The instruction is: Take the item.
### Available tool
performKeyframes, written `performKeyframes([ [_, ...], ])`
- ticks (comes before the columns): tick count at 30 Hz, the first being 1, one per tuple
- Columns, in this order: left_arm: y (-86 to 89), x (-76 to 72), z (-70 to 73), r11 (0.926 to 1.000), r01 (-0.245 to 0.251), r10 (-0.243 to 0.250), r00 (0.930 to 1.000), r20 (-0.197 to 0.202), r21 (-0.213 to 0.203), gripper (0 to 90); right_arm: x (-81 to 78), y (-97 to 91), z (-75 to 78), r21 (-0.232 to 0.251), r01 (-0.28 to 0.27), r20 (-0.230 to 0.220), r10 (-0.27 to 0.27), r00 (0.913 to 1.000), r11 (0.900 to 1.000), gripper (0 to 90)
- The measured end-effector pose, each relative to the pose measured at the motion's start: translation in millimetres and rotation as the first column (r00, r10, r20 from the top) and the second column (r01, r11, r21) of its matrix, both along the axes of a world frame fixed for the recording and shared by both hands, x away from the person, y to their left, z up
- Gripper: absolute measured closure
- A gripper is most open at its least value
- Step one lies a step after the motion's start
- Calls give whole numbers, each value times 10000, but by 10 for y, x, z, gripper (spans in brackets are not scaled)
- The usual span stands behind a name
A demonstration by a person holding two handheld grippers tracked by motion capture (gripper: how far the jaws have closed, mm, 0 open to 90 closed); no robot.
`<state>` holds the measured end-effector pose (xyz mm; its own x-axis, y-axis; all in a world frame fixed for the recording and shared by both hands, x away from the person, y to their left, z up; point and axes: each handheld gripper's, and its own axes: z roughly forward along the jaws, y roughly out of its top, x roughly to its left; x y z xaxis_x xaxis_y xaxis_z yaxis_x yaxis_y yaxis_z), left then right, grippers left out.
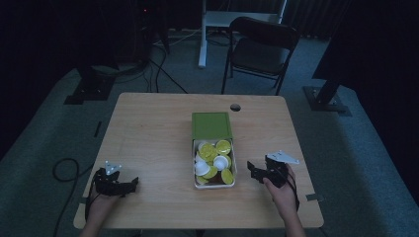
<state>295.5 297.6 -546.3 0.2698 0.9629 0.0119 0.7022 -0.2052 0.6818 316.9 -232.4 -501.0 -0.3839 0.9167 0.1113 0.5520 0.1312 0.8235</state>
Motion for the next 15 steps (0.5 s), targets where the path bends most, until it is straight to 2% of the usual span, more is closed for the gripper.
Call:
performKeyframes([
  [6,0,0,-1,10000,1,-1,10000,7,-3,0,-28,63,-81,-100,-706,-291,703,9971,9975,173],
  [13,0,0,-1,10000,-1,1,10000,12,-2,0,-65,123,-167,-147,-1485,-505,1476,9878,9888,173],
  [15,0,0,-1,10000,0,0,10000,10,-1,0,-70,128,-179,-156,-1560,-507,1550,9866,9876,173],
])
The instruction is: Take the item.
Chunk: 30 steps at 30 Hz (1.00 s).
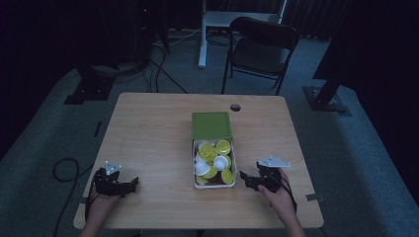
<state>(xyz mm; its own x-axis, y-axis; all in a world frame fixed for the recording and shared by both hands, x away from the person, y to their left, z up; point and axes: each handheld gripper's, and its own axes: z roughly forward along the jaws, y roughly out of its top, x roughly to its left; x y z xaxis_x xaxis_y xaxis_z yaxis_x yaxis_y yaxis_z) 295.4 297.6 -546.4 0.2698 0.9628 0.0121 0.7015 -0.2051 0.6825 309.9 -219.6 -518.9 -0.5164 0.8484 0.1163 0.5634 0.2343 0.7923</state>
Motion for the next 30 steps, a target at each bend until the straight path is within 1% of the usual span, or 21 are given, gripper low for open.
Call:
performKeyframes([
  [4,0,0,0,10000,-1,1,10000,2,-1,0,-20,7,-71,-171,-190,-136,188,9997,9997,166],
  [6,0,0,0,10000,0,0,10000,1,0,0,-26,8,-86,-199,-203,-175,200,9996,9996,166],
  [11,0,0,0,10000,0,0,10000,2,-1,0,-49,-1,-162,-469,-304,-315,289,9991,9984,166],
  [14,0,0,0,10000,0,0,10000,-2,0,0,-55,-14,-202,-528,-347,-496,321,9983,9980,167],
  [16,0,0,0,10000,0,0,10000,3,-1,0,-59,-17,-220,-640,-340,-502,308,9983,9974,157],
  [17,0,0,0,10000,-1,1,10000,2,0,0,-61,-15,-232,-708,-313,-457,281,9986,9970,124],
  [18,0,0,0,10000,-2,2,10000,2,-2,0,-64,-14,-238,-852,-217,-408,183,9990,9961,148],
  [21,0,0,0,10000,-1,1,10000,2,-1,0,-70,-2,-263,-1196,-221,-436,169,9989,9926,140],
  [22,0,0,0,10000,2,-2,10000,1,1,0,-69,-3,-269,-1228,-168,-453,113,9989,9923,143],
  [24,0,0,0,10000,6,-6,10000,0,0,0,-63,-10,-289,-1101,-290,-652,219,9976,9935,141],
  [26,0,-1,0,10000,16,-16,10000,1,-2,0,-64,-8,-297,-1131,-323,-559,261,9981,9931,142],
  [27,0,-2,0,10000,35,-35,10000,4,-1,0,-66,-4,-299,-1211,-419,-526,357,9980,9918,138],
  [29,0,-4,0,10000,79,-79,10000,1,10,0,-69,8,-311,-1504,-300,-390,244,9989,9882,132],
  [30,-1,-5,-1,10000,96,-96,10000,4,6,0,-69,10,-311,-1511,-338,-380,284,9989,9879,132],
])
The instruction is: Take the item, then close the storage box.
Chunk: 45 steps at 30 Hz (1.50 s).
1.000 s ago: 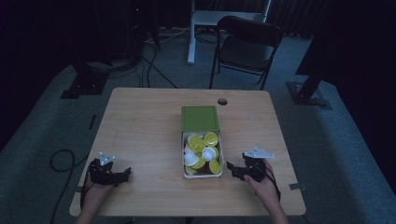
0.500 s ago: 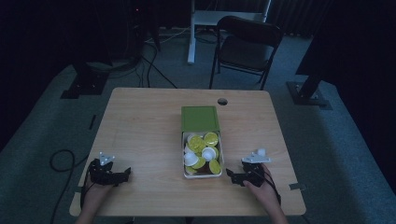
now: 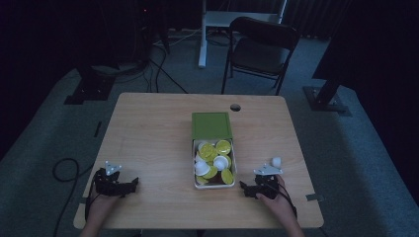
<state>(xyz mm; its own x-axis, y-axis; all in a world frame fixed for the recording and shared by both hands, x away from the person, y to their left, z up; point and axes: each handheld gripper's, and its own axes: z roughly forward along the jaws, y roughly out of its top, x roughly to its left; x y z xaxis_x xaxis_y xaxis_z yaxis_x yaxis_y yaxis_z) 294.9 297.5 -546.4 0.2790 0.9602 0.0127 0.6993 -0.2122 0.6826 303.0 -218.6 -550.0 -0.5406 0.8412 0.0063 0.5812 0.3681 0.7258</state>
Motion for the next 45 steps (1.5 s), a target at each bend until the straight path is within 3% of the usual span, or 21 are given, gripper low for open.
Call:
performKeyframes([
  [15,-16,-22,1,9990,438,-438,9990,-14,11,0,9,7,-1,-19,-241,-31,241,9997,9997,119],
  [22,-111,-48,16,9891,1468,-1466,9891,-128,140,0,8,9,-1,-15,-213,-32,213,9998,9998,119],
  [23,-202,-67,34,9771,2120,-2118,9772,-145,154,0,4,14,-1,-27,-153,-20,152,9999,9999,120],
  [24,-230,-72,43,9714,2370,-2369,9715,-101,129,0,3,14,-1,-23,-148,-17,148,9999,9999,120],
  [25,-230,-72,43,9714,2370,-2369,9715,-101,129,0,3,14,-1,-23,-148,-17,148,9999,9999,120],
  [26,-288,-84,56,9601,2788,-2788,9603,-53,219,0,-3,14,1,25,-112,-40,112,9999,9999,120],
  [27,-288,-84,56,9601,2788,-2788,9603,-53,219,0,-7,13,4,114,-96,-75,97,9999,9999,122],
  [28,-318,-92,59,9551,2955,-2956,9553,-16,229,0,-12,13,9,223,-135,-139,139,9998,9997,122],
  [29,-344,-99,65,9488,3153,-3154,9490,-4,162,0,-19,13,16,306,-207,-214,214,9995,9993,122],
  [30,-398,-114,79,9363,3513,-3513,9362,53,61,0,-29,19,25,368,-266,-210,274,9994,9990,122],
  [33,-475,-133,107,9183,3958,-3958,9183,109,6,0,-62,39,80,346,-598,-1,598,9982,9976,122],
  [35,-523,-141,118,9094,4158,-4158,9093,157,-2,0,-73,42,123,338,-634,102,631,9980,9974,122],
  [36,-523,-141,118,9094,4158,-4158,9093,157,-2,0,-73,42,123,338,-634,102,631,9980,9974,122],
  [38,-562,-151,124,8987,4383,-4379,8987,250,-116,0,-80,31,165,493,-638,218,628,9978,9967,122],
  [45,-691,-195,222,8779,4787,-4773,8770,558,-137,0,-126,-36,318,1029,-683,779,604,9951,9923,122],
])
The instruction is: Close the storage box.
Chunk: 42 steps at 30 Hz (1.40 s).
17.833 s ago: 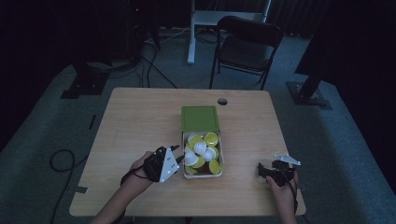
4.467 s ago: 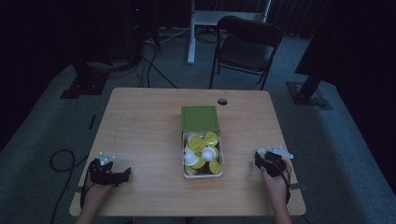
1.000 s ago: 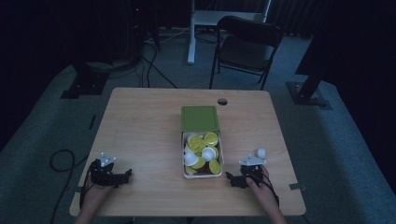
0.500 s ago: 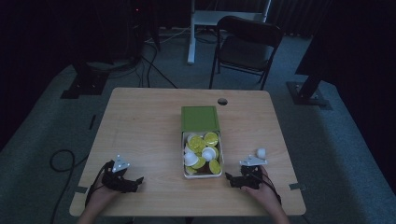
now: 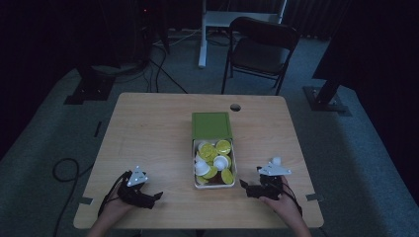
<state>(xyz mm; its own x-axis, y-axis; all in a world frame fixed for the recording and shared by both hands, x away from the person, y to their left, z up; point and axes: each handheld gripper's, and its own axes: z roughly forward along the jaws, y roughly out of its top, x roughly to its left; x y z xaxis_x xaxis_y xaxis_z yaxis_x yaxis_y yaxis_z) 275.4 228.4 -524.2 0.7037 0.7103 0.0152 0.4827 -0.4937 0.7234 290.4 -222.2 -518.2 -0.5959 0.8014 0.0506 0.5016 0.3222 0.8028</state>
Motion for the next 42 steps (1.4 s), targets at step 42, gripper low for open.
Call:
performKeyframes([
  [42,-854,96,422,9665,2240,-1977,9611,1931,-1255,0,25,129,183,1293,-1075,421,1029,9938,9858,121],
])
